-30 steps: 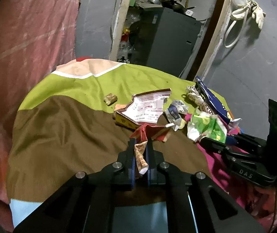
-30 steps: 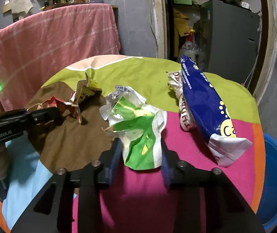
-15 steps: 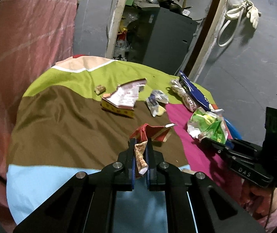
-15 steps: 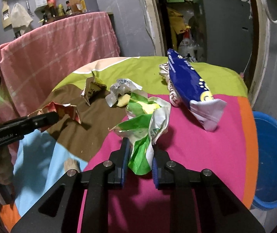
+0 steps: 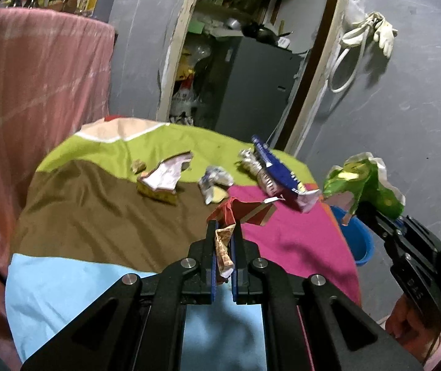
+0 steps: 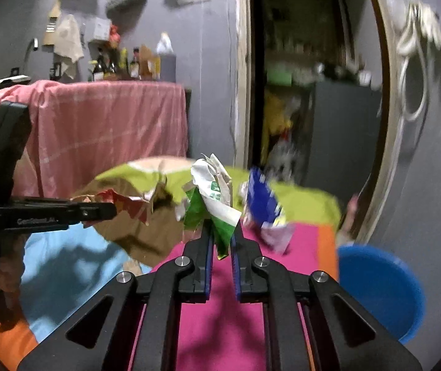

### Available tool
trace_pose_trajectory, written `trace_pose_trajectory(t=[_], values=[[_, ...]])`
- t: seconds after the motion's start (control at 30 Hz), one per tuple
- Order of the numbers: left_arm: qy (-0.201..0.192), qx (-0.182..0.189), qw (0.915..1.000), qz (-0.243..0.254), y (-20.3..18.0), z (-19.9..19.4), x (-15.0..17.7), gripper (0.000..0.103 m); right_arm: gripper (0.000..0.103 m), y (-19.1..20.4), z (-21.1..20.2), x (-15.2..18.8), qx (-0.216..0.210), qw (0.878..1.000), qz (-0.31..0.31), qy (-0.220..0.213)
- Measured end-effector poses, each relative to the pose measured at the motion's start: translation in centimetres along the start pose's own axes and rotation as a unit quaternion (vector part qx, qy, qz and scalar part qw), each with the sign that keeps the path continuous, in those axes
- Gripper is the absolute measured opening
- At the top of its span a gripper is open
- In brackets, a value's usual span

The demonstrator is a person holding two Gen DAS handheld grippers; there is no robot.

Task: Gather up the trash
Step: 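Lift both wrappers over the blue bucket and open both tools to drop them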

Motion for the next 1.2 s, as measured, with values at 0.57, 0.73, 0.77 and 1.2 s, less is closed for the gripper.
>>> trace_pose_trajectory(t=[0.57, 0.73, 0.77, 1.2], values=[[-0.168, 0.034, 0.9852, 0.011, -8.1, -5.2, -6.8, 0.005, 0.006, -3.8, -8.8, -8.3, 0.067, 0.985, -0.001, -0.157], [-0.23, 0.06, 0.9709, 0.031, -12.7, -6.8, -8.9, 0.005, 0.006, -6.7, -12.1, -10.1, 0.112, 0.973, -0.002, -0.202], [-0.243, 0.069, 0.967, 0.033, -13.9, -7.1, -9.4, 0.005, 0.006, -7.3, -12.8, -10.4, 0.123, 0.97, -0.004, -0.209], [-0.262, 0.11, 0.9564, 0.067, -23.6, -3.6, -10.3, 0.005, 0.006, -15.1, -15.7, -8.8, 0.199, 0.955, 0.003, -0.22]])
Point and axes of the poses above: each gripper's, at about its wrist camera, not at the fingertips, and z roughly the way its jaws point, y to its left, x to its underside, the point moved 8 cm from there along z, roughly the way its jaws point, and after that the axes turned 4 degrees about -x, right-handed, at the moved point
